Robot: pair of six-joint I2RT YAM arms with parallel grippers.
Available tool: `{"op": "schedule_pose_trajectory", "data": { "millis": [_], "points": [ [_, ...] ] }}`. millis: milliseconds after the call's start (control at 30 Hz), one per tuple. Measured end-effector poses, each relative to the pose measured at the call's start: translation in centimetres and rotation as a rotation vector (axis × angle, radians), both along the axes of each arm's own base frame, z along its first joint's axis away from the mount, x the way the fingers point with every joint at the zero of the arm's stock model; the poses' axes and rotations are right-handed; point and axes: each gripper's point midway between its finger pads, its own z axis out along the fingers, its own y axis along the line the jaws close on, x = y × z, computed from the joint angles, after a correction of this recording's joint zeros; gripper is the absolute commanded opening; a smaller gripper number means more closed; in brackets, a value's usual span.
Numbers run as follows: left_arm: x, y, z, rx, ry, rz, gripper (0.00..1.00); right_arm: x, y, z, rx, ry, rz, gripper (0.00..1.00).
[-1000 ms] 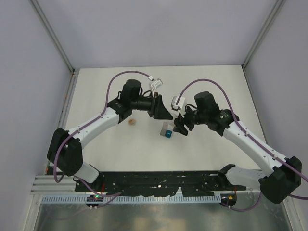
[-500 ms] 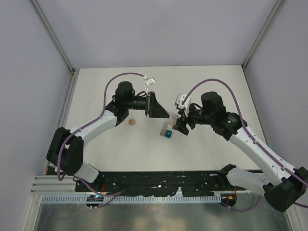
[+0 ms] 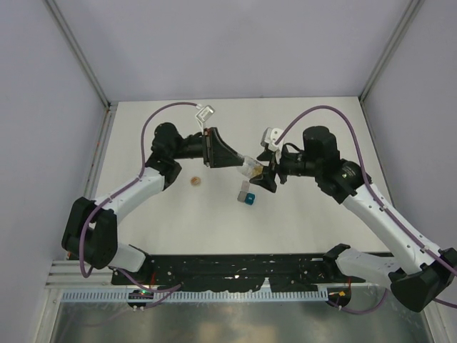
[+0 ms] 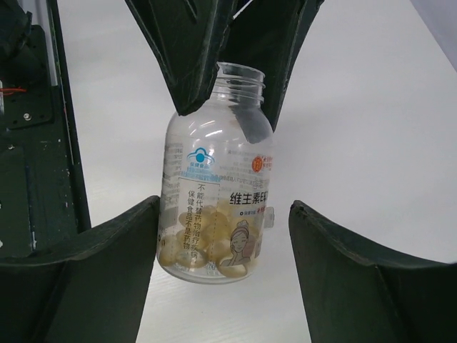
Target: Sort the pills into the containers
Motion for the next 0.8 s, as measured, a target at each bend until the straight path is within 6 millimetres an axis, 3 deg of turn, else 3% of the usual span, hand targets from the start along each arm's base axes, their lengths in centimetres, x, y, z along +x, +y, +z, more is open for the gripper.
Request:
{"op": "schedule_pose_trajectory", "data": {
  "millis": [467,667,800],
  "points": [
    [-0.1,0.72,0.6,-0.051,0.04,0.038,0.0,-0.27,0.86,0.21,0.033,0.049,0.029,0.68],
    [0.01,0.96,0.95,-0.068,0.036,0.058,0.0,-0.47,1.03,0.45,0.047,0.059,0.038,0.48],
    [0.07,1.03,0.96,-0.072,0.033,0.068,0.0,-0.56,1.08,0.49,0.052,0.069,0.038,0.23]
  ]
}}
